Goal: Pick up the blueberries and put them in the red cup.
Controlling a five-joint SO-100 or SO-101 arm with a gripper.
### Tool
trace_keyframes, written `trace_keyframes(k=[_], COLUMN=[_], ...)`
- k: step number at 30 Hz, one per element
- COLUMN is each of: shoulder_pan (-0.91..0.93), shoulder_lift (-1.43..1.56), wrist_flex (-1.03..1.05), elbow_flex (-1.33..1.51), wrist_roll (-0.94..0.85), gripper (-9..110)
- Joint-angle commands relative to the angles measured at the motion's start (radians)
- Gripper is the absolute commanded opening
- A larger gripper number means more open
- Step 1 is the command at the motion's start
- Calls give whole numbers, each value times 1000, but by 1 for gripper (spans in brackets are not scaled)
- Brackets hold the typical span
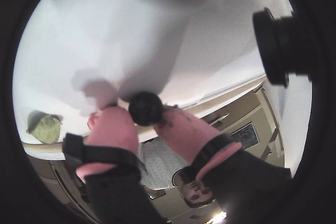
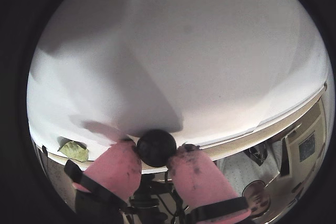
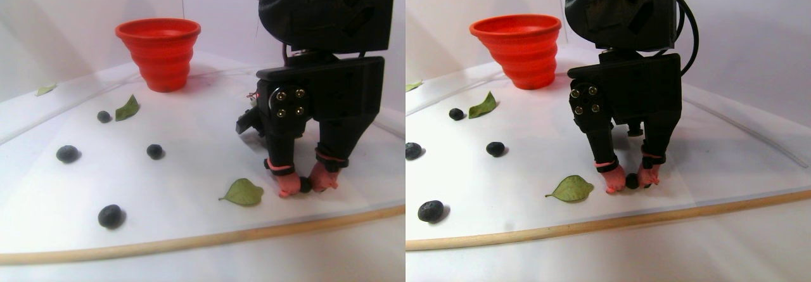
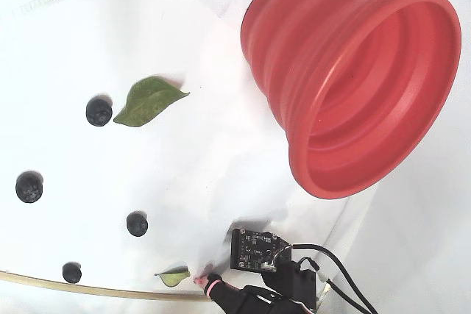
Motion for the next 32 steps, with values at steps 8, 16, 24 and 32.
trace_keyframes(k=[8, 16, 24, 32], shoulder_pan=[-12, -20, -29, -71], shoulder_lift=[98, 158, 216, 336], wrist_flex=[31, 31, 66, 147], elbow_flex=[35, 64, 78, 103], wrist_roll=[43, 58, 69, 87], gripper=[9, 8, 8, 8])
